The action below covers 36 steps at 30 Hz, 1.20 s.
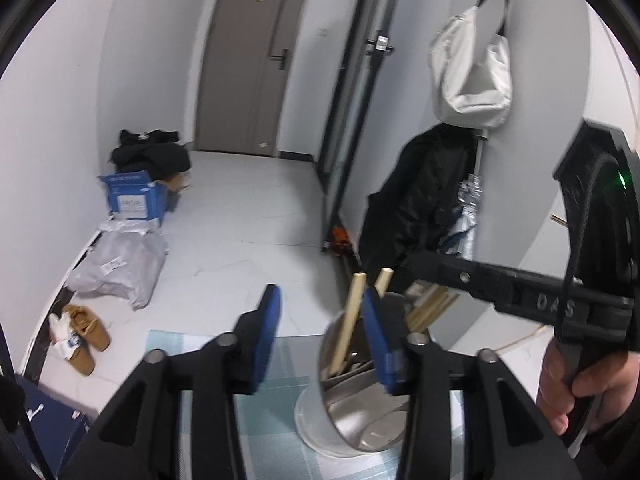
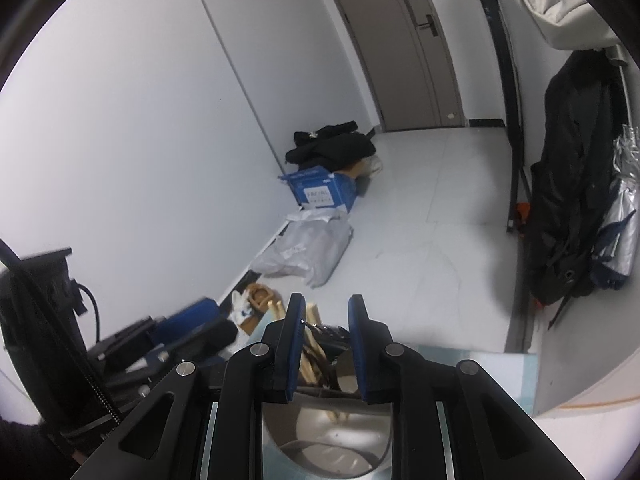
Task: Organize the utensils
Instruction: 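Open both grippers to release the fork and spoon into the holder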
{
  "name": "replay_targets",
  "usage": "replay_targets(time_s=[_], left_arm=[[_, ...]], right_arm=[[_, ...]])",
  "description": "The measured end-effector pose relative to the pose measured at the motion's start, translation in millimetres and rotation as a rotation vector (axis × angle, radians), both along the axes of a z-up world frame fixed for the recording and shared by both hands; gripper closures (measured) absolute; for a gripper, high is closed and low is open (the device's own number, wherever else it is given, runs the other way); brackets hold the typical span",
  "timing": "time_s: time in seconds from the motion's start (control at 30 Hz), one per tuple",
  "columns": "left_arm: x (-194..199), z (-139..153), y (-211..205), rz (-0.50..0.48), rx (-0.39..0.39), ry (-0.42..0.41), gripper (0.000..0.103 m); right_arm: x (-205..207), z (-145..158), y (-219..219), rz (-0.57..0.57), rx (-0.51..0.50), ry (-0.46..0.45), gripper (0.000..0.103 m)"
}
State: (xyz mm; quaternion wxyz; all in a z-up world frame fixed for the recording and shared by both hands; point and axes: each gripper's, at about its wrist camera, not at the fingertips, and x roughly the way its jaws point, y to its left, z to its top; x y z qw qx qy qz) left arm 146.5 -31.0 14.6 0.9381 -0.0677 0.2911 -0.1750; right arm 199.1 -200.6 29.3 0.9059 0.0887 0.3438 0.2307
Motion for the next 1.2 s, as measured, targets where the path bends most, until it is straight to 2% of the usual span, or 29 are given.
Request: replay_targets(time_s=[0.03,0.1,0.17,0.3,0.37,0.47,0.83,0.97,1.07,1.2], left_arm=[[-1.1,1.2,2.0,0.025,0.002,0.003,0.045],[-5.0,4.5,6.6,0.053,-0.015,-0.004,0.037],[-5.7,6.2,7.0,0.097,0.013,-0.005,0.025],[-12.3,12.4,8.7,0.139,0.033,-0.014,0.02],[-15.5,16.6,10.4,0.156,0.034,-0.024,0.015],[-22.1,22.7,13.8,0.176,0.023,-0.039,0.009],[-49.1,43.3,17.0,0.255,0.029,-0.103,0.001],[-61.8,49.9,18.0,0.281,0.032,-0.131,0.001],[-72.1,53.8,16.0,0.282,0.039,-0.147,0.001],[-89.6,55.4,12.4,0.279,0.045,-0.175,0.001]], right_arm=[[-0.7,-1.1,0.6,-0.002,-0.005,0.003,0.08],[-2.6,-3.2,-0.5,-0.004,-0.005,0.008,0.08],[-3.9,-6.9,-1.8,-0.004,-0.009,0.021,0.079],[-3.5,-17.4,0.9,0.001,-0.037,0.074,0.077],[-9.3,-18.3,1.3,0.0,-0.036,0.069,0.076],[-21.4,-12.6,-1.4,-0.011,-0.032,0.035,0.069],[-64.9,15.5,-17.1,-0.069,-0.002,-0.065,0.058],[-86.8,27.1,-17.9,-0.078,-0.005,-0.128,0.046],[-105.7,33.4,-18.4,-0.088,-0.003,-0.182,0.032],[-131.1,35.6,-18.1,-0.088,-0.007,-0.249,0.028]])
